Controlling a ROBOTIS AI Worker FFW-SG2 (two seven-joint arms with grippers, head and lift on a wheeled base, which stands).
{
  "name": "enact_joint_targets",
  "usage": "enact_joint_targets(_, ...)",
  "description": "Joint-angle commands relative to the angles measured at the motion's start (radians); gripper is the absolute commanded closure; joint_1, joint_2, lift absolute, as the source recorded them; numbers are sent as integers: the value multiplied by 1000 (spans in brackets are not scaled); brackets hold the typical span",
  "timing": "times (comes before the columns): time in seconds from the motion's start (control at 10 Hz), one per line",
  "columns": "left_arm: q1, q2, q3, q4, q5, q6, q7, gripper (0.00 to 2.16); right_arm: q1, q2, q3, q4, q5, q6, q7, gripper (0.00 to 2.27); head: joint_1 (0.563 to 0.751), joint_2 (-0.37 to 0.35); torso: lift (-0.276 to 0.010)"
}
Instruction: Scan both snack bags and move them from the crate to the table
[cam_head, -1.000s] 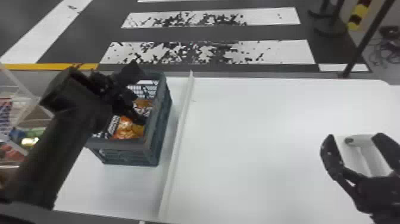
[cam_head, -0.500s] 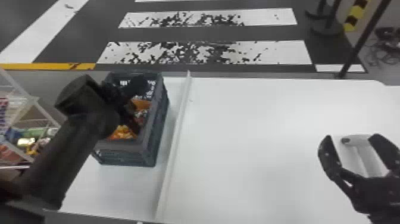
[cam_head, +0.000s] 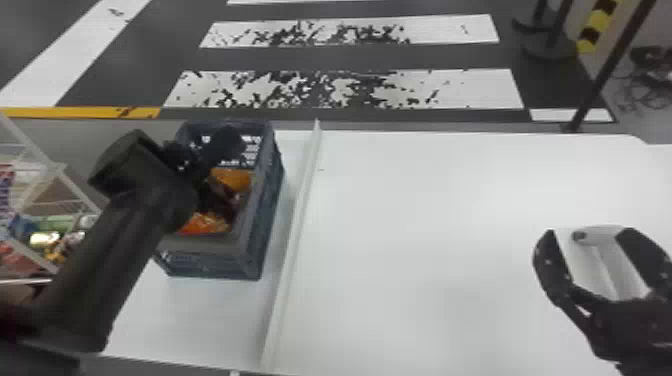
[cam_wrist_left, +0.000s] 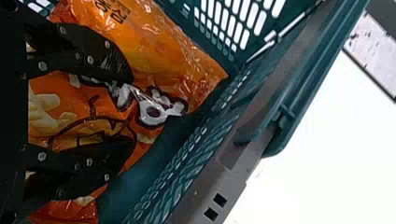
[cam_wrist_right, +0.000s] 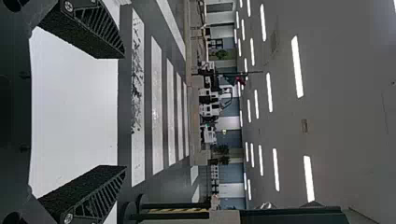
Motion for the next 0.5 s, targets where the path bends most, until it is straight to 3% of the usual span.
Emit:
enact_joint_targets(0.0,44,6,67,-79,54,8,-7,2135,4,0,0,-1,0,-1,0,83,695,109,-88)
enact_joint_targets(0.2,73,20,176,-167,149,8,-33,2135,10,0,0,-3,0,-7,0,83,695,104,-88)
enact_joint_targets(0.4,81,38,263,-199,258,20,-67,2135,10,0,1,-3,0,-4,0,87,695,106,-88)
